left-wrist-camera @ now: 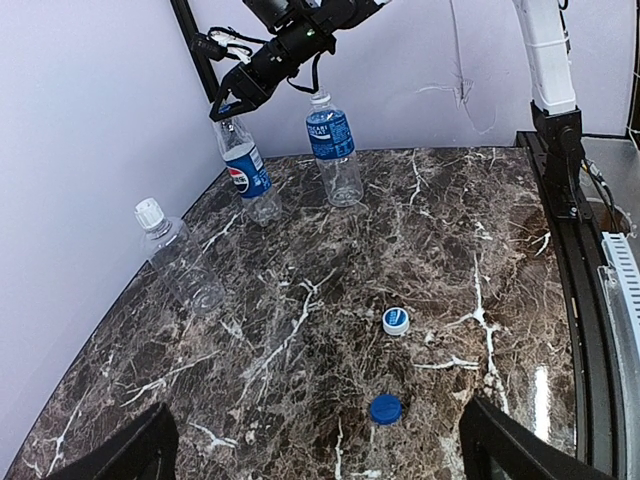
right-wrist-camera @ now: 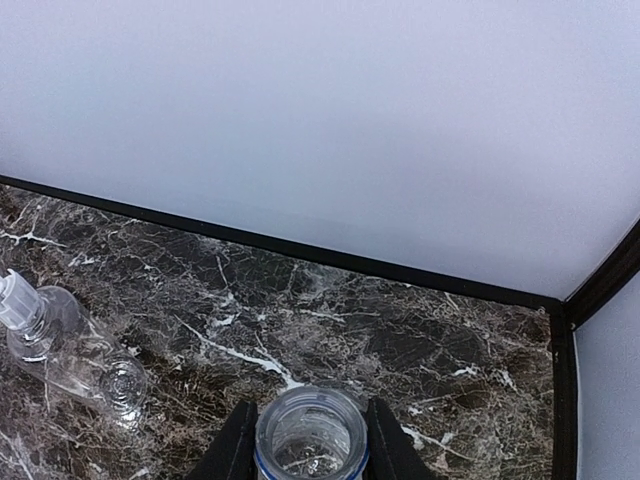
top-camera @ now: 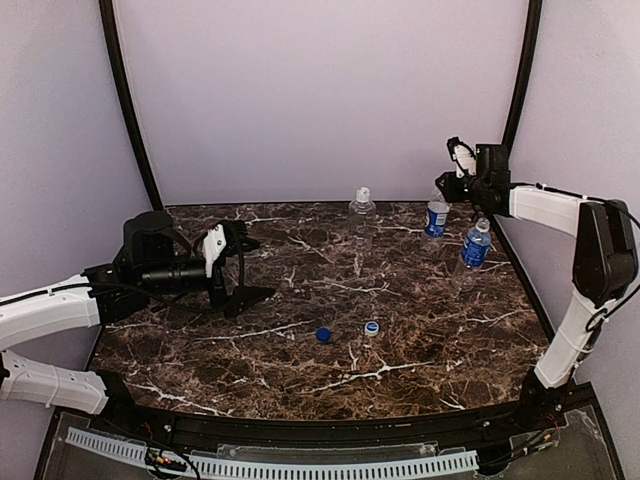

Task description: Unscrew the bottle caps

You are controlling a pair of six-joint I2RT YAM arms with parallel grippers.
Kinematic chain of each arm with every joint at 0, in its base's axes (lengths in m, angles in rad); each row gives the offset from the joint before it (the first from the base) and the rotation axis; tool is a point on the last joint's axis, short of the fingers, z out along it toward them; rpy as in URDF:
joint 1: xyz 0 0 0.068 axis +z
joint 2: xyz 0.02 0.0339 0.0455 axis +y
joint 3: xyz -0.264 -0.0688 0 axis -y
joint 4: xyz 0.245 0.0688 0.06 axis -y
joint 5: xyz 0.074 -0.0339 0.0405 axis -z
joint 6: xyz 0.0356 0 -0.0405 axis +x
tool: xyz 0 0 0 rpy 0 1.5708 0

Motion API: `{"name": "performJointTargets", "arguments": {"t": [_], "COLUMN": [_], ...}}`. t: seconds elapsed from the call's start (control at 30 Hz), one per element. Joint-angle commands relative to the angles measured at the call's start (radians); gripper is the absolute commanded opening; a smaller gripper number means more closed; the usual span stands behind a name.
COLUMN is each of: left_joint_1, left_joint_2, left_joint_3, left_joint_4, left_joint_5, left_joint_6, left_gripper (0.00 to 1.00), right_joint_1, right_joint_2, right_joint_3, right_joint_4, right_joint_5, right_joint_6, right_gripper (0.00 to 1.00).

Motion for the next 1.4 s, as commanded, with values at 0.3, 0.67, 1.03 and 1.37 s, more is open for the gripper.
{"name": "performJointTargets", "arguments": {"t": [0.3, 0.67, 1.03, 1.37], "left_joint_1": [-0.001, -0.001, -0.002, 0.098], "left_joint_2": [-0.015, -0.015, -0.012, -0.016], "left_joint_3": [-0.014, -0.017, -0.040, -0.131], "left_joint_4": [0.009, 0.011, 0.044, 0.109], "left_joint_5": [0.013, 0.019, -0.008, -0.352], "left_joint_6": [0.005, 0.005, -0.026, -0.284], "left_gripper": [0.99, 0.99, 0.99, 0.99], "right_joint_1": [-0.008, -0.008, 0.070, 0.288], "right_joint_2": [-0.018, -0.039, -0.043, 0.178], "right_joint_3": [-0.012, 0.053, 0.264, 0.497], "right_joint_4": [0.013, -0.036, -0.196, -0.343], "right_joint_5": [0.003, -0.015, -0.023, -0.049], "right_joint_6": [-0.033, -0.079, -0.073, -0.046], "right_gripper": [0.47, 0.74, 0.82, 0.85]}}
